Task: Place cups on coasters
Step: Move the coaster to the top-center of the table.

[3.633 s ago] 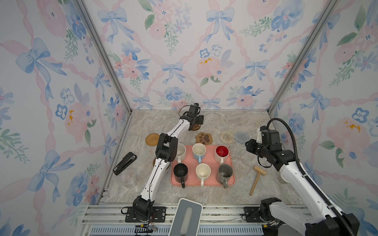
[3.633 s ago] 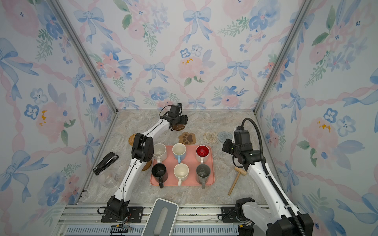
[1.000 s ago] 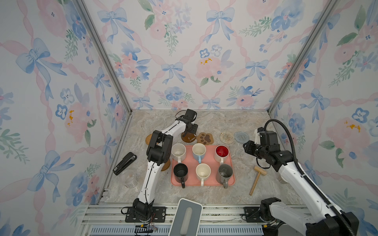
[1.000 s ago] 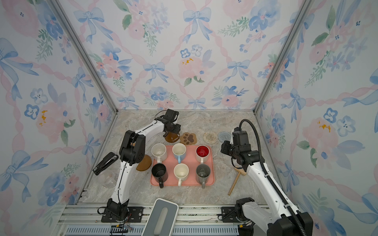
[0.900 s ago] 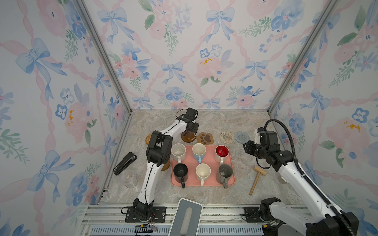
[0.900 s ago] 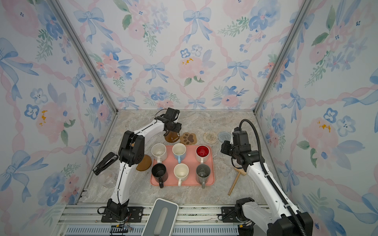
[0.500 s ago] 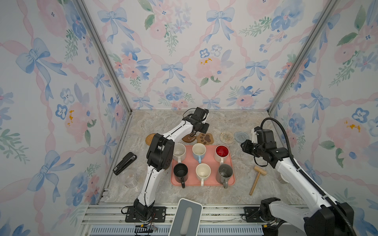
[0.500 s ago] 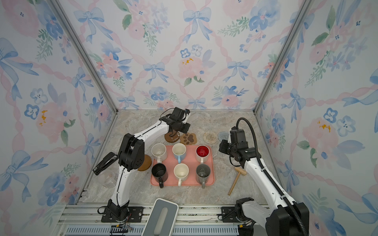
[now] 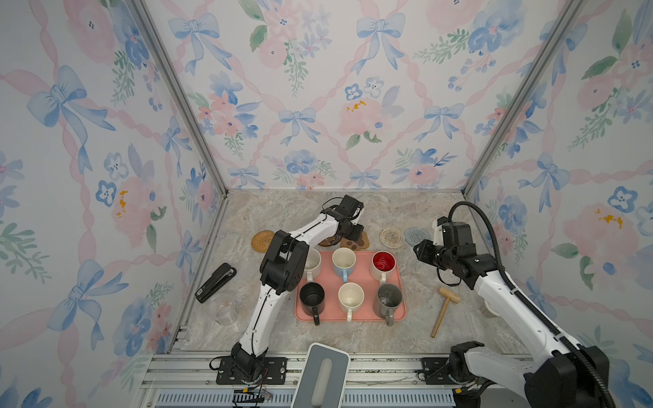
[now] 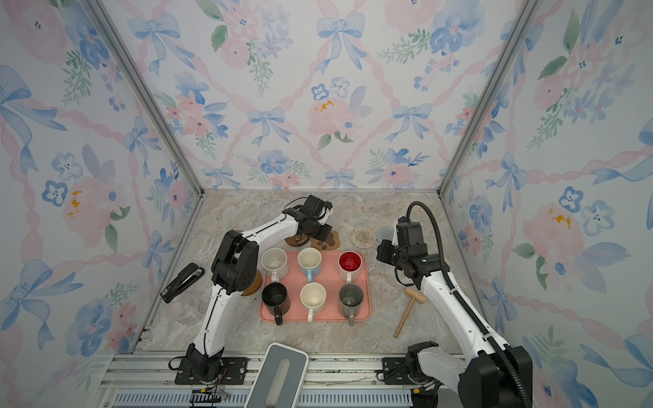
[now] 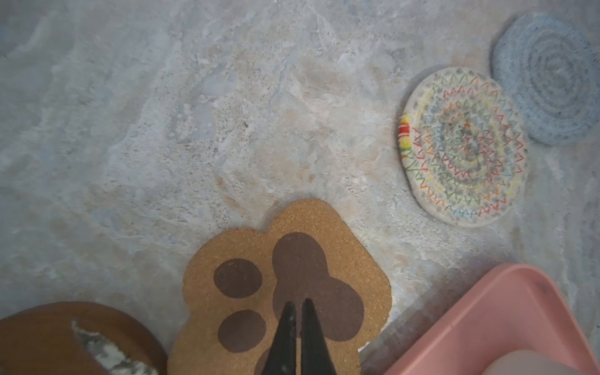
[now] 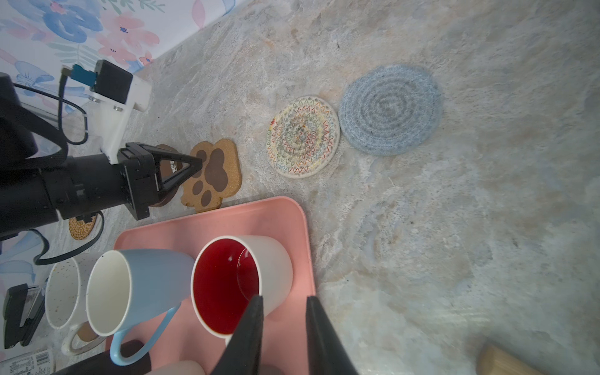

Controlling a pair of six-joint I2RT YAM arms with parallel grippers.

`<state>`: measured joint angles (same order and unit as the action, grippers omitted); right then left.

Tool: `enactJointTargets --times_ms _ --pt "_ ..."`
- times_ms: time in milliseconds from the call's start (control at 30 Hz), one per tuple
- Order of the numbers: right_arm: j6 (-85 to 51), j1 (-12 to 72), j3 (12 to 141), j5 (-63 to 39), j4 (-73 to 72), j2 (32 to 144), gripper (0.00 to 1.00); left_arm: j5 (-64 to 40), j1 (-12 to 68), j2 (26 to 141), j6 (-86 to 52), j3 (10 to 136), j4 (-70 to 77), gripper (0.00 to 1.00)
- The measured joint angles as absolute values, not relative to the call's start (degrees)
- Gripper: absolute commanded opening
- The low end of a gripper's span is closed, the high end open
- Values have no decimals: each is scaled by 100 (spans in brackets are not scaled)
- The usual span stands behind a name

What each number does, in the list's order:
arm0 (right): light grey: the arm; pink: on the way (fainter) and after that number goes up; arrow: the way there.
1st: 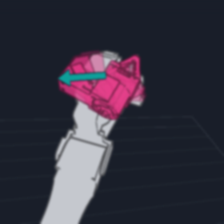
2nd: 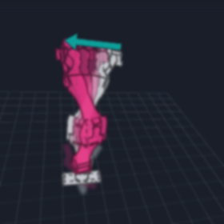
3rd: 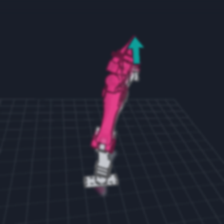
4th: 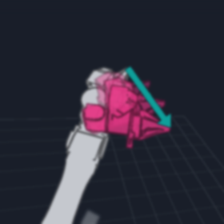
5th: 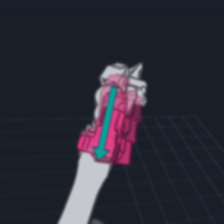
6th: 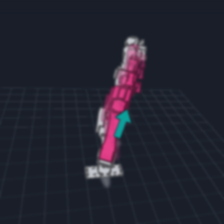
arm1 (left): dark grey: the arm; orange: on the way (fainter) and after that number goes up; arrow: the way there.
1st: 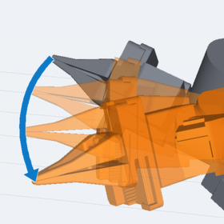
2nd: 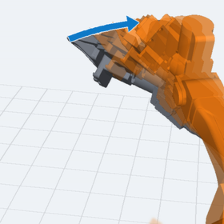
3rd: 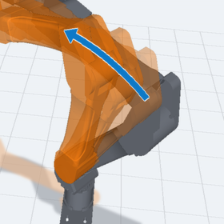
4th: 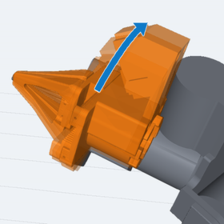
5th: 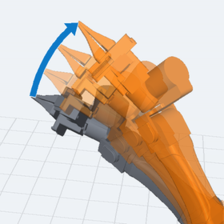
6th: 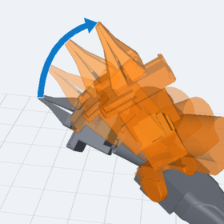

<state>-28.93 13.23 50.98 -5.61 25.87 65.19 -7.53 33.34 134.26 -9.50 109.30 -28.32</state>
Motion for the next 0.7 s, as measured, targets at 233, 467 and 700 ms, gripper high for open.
enactJointTargets --times_ms 233,467,700 --pt "-2893 1323 5098 -561 2580 6528 27 -893 3341 13587 -1076 11048 -2860 0" --pt "-2893 1323 5098 -561 2543 6589 27 -978 3395 13701 -1153 11155 -2842 0" --pt "-2893 1323 5098 -561 2534 6593 27 -1017 3413 13861 -1347 11386 -2842 0"
